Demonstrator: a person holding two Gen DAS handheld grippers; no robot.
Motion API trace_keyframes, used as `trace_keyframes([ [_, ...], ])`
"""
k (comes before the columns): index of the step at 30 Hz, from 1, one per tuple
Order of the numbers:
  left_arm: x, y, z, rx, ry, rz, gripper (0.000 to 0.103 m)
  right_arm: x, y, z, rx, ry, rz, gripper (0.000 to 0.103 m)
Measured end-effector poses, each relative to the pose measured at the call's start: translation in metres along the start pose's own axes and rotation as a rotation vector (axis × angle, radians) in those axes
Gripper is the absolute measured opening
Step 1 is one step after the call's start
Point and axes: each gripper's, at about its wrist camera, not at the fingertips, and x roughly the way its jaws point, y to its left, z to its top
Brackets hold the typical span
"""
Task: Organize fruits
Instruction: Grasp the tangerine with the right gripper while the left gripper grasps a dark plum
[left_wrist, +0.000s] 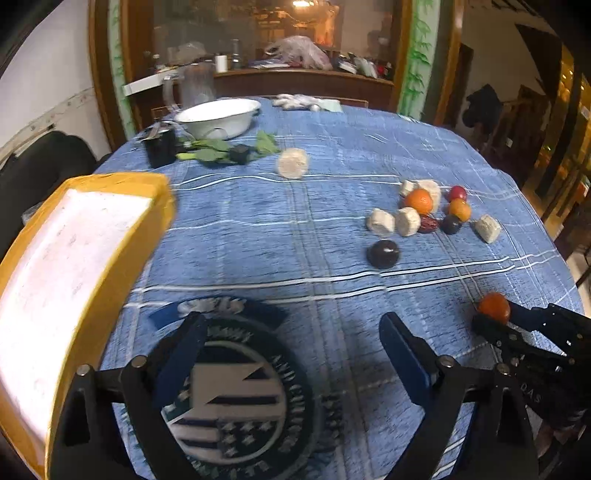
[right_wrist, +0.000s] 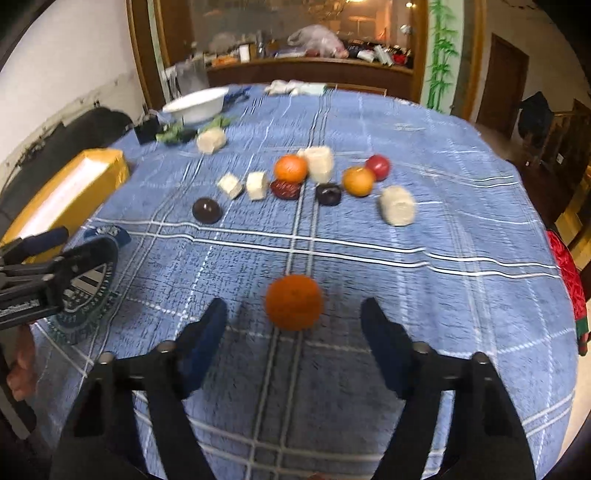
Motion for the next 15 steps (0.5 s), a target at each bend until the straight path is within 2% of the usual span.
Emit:
trace_keyframes([
  [1,0.003,-0.007,0.003,0.015,0.002,-0.004,0.091,0.006,0.003,0.001,-0.009,0.015,-0.005,0.066],
  [2,0.007,-0.014,0.006,0.03,0.001,-0.007,0.09,0.011,0.004,0.001,-0.013,0.024,-0.009,0.056],
  [4,0.021,-0.031,0.015,0.056,0.014,-0.023,0.083,0.019,0.005,0.0,-0.019,0.037,-0.024,0.036],
  [5,0.027,-0.037,0.018,0.061,0.02,-0.032,0.076,0.019,0.004,-0.001,-0.018,0.032,-0.026,0.036],
  [7,0.043,-0.05,0.026,0.066,0.039,-0.043,0.074,0.017,-0.001,-0.002,-0.004,0.025,-0.007,0.036],
  [8,0.05,-0.055,0.029,0.073,0.049,-0.04,0.071,0.016,-0.003,-0.002,0.001,0.023,-0.007,0.036],
  [9,0.058,-0.06,0.032,0.08,0.062,-0.033,0.063,0.015,-0.008,-0.003,0.013,0.02,-0.006,0.036],
  [10,0.063,-0.062,0.033,0.081,0.071,-0.033,0.061,0.013,-0.01,-0.003,0.02,0.016,-0.004,0.036],
  [11,0.065,-0.063,0.035,0.077,0.058,-0.025,0.055,0.011,-0.015,-0.004,0.032,0.011,-0.002,0.036],
  [12,0.066,-0.062,0.037,0.069,0.053,-0.017,0.04,0.01,-0.017,-0.004,0.042,0.008,0.001,0.036],
  [14,0.066,-0.058,0.039,0.048,0.05,-0.018,0.023,0.01,-0.024,-0.005,0.066,0.008,0.012,0.036],
  [15,0.064,-0.055,0.039,0.038,0.05,-0.031,0.022,0.011,-0.027,-0.005,0.074,0.008,0.017,0.036],
])
